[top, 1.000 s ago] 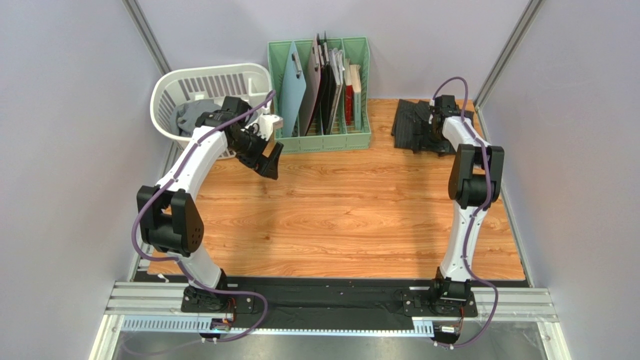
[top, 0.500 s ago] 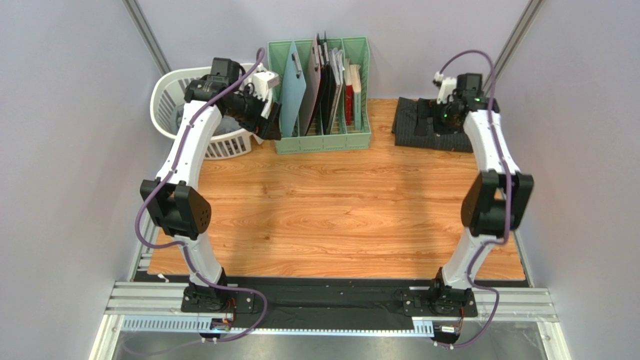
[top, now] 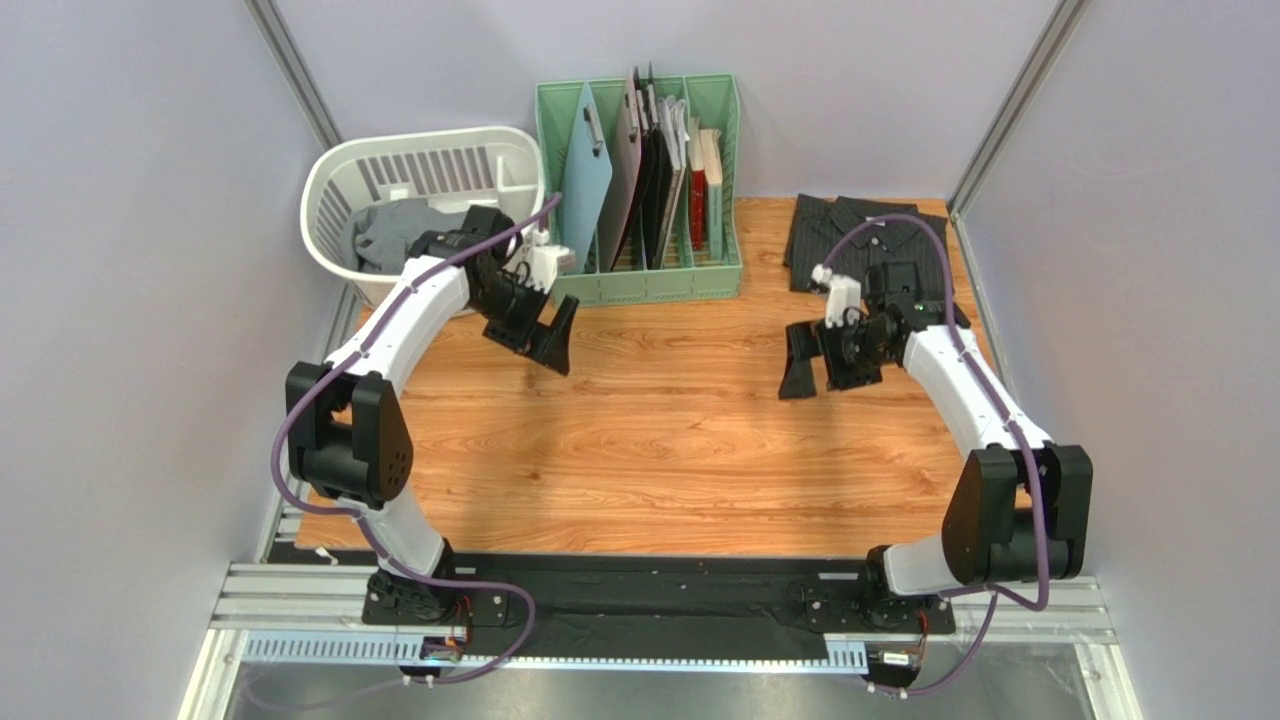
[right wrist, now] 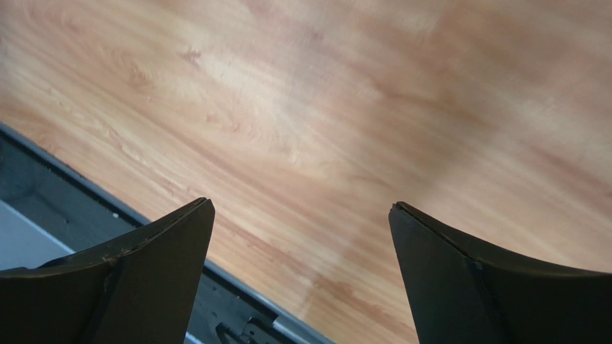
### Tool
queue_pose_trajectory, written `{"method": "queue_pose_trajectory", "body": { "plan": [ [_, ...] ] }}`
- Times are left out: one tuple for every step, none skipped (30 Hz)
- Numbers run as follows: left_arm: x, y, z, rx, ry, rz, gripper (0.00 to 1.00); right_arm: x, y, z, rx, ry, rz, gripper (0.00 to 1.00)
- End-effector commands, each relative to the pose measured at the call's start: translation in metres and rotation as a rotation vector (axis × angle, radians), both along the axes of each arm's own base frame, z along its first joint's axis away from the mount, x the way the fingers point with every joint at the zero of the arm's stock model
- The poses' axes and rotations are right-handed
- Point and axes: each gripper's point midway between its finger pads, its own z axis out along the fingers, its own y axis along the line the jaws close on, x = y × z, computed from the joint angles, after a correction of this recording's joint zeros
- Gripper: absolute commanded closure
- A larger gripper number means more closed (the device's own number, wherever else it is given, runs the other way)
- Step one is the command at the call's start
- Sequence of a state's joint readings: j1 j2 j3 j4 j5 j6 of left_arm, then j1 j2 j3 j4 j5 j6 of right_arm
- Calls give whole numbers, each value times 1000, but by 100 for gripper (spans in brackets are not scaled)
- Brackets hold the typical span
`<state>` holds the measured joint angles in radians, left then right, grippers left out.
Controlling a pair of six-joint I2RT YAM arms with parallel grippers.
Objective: Fold and stack the long sleeve shirts
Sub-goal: Neatly place the folded shirt to the corner
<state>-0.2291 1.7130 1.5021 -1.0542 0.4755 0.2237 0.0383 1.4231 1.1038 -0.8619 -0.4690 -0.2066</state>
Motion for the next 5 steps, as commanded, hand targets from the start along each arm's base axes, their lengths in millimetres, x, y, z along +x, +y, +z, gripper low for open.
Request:
{"method": "queue_pose_trajectory", "body": {
  "plan": [
    [-11,5,14,-11,-94,22,1,-10,12,23,47,-101,11,0],
    [-13,6,13,-14,-104,26,1,-15,12,21,49,-96,12,0],
    [-17,8,17,-13,-125,26,1,-18,13,24,52,-103,12,0],
    [-21,10,14,-6,-124,27,1,-20,13,24,53,-104,11,0],
    [-24,12,14,1,-127,28,1,-24,12,23,50,-99,8,0]
  ]
}}
